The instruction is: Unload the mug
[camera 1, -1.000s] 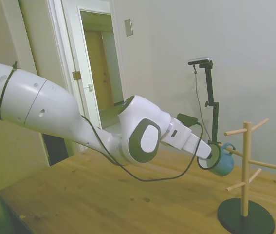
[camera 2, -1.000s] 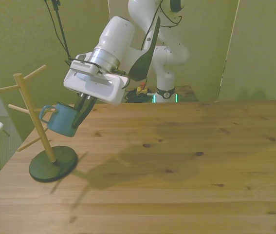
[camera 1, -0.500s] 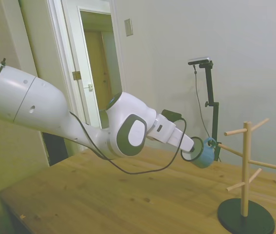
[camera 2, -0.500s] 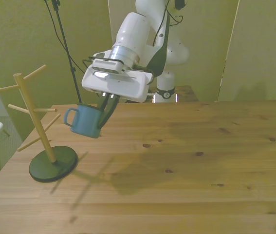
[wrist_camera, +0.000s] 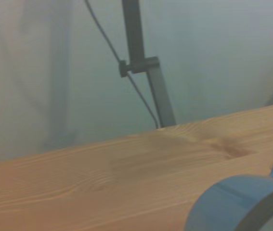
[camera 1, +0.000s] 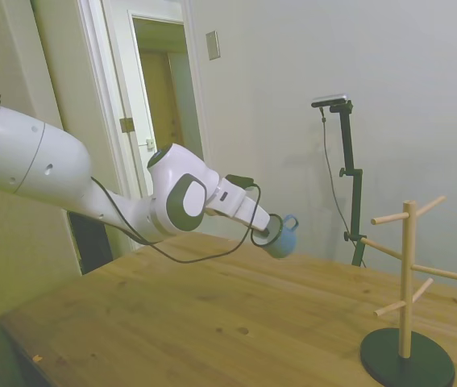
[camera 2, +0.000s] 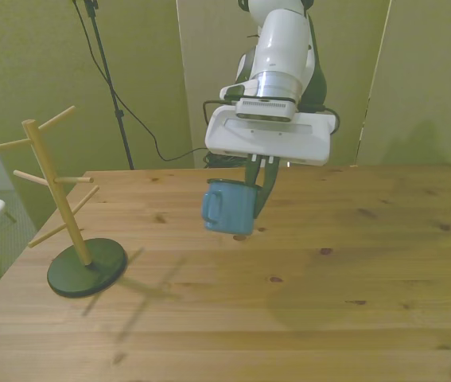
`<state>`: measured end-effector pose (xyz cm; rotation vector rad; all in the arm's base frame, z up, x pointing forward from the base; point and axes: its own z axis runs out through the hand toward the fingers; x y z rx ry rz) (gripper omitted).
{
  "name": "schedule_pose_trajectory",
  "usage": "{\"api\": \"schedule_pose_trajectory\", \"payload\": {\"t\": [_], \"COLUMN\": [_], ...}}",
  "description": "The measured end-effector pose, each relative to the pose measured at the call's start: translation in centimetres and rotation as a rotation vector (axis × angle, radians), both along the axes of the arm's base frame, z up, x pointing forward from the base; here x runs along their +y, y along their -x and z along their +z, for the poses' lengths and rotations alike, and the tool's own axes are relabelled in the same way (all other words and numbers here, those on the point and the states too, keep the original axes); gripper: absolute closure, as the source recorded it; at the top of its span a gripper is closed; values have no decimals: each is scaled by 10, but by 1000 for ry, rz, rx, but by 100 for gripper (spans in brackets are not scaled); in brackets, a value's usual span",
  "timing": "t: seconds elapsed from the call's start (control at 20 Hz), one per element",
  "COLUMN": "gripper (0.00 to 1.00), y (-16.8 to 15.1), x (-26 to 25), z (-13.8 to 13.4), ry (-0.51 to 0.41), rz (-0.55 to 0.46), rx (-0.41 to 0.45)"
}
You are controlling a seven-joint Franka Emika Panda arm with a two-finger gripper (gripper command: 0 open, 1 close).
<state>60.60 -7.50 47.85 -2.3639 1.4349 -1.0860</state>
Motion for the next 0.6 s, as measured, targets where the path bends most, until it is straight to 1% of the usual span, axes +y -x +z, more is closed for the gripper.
{"api": "schedule_pose_trajectory", "payload": {"t": [0.1,0.3,0.45,0.6], "gripper": [100,100,100,100], "y": [0,5,10,13], "x": [24,68,80,77], "z": [-8,-29,-32,-32], "ry": [-20,-62,-90,-104], "rz": [32,116,163,182], "rx": [41,158,247,339]}}
